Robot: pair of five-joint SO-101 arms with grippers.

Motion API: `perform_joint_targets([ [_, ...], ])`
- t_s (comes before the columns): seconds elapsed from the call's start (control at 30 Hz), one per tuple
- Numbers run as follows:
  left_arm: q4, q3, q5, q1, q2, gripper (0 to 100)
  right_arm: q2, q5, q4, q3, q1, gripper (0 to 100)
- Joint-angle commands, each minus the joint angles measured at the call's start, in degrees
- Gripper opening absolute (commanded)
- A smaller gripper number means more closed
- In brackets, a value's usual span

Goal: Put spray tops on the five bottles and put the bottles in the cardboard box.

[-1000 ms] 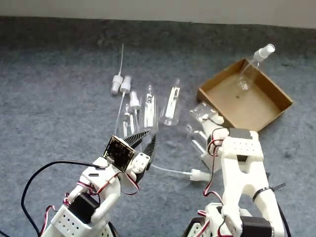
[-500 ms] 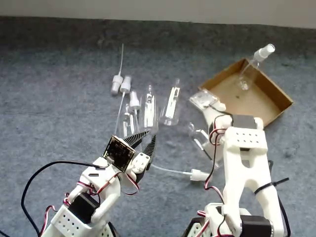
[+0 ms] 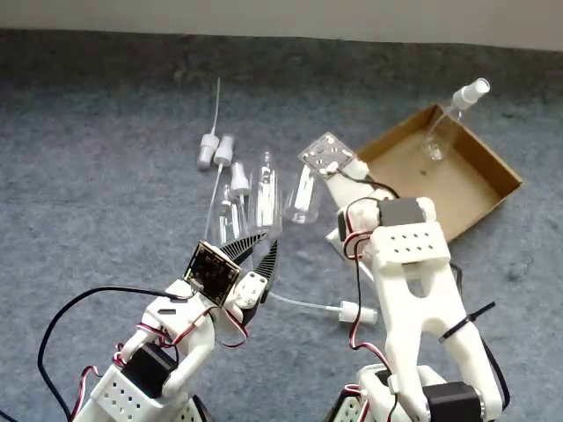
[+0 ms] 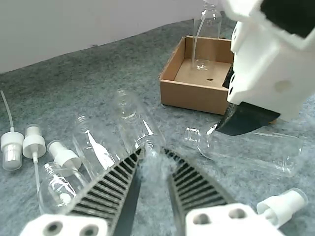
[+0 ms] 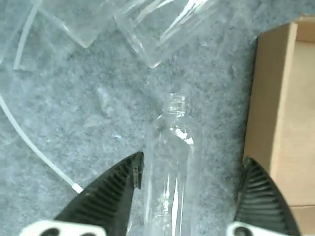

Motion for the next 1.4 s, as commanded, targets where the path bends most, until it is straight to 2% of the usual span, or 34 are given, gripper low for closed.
perform_joint_targets([
  [0.0,0.2,1.2,0.2,-0.2,-0.2,1,0.6,-0.7,-2.8,-2.7,-0.6,27.2],
  [0.3,0.2,1.2,0.2,-0.2,-0.2,1,12.4,-0.7,-5.2,-2.9,-0.3,27.2],
  [0.6,0.2,1.2,0.2,-0.2,-0.2,1,16.9,-0.8,-10.9,-2.4,0.7,27.2],
  [1.07,0.2,1.2,0.2,-0.2,-0.2,1,20.7,-0.7,-10.8,-2.5,0.7,26.8],
  [1.23,0.2,1.2,0.2,-0.2,-0.2,1,20.7,-0.7,-10.8,-2.9,0.7,18.3],
  [1.37,0.2,1.2,0.2,-0.2,-0.2,1,20.7,-0.7,-10.8,-2.9,0.7,15.5],
])
